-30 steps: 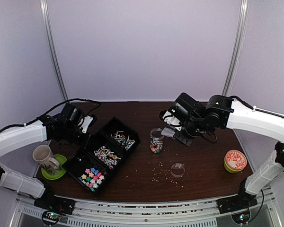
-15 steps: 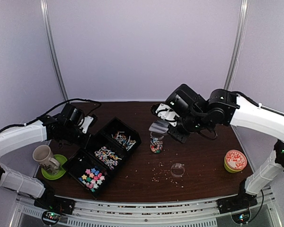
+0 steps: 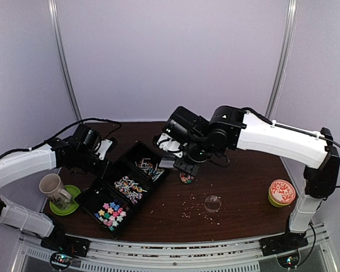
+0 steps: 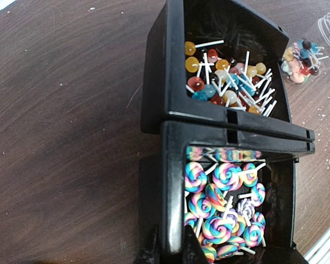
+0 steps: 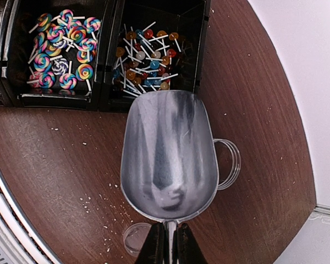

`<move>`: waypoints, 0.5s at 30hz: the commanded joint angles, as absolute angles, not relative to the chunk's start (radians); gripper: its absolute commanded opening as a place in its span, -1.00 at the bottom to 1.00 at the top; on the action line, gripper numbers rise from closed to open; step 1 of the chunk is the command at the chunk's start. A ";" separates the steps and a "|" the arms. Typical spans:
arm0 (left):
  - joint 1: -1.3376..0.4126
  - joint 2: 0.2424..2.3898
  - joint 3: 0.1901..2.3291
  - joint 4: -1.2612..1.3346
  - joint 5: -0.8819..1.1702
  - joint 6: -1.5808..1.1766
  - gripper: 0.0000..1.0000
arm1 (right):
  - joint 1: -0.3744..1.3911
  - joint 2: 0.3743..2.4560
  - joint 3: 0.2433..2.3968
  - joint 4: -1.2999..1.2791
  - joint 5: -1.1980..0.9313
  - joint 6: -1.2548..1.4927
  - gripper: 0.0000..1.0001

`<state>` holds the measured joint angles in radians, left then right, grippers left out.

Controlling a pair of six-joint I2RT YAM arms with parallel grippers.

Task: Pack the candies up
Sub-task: Scoop the fake candies from the storage box.

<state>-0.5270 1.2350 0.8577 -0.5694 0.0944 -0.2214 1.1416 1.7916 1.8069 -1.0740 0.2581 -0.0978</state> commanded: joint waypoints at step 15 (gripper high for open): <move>-0.536 1.170 0.908 -0.433 0.111 -0.223 -1.00 | 1.150 2.133 2.163 -1.282 0.342 -0.095 -1.00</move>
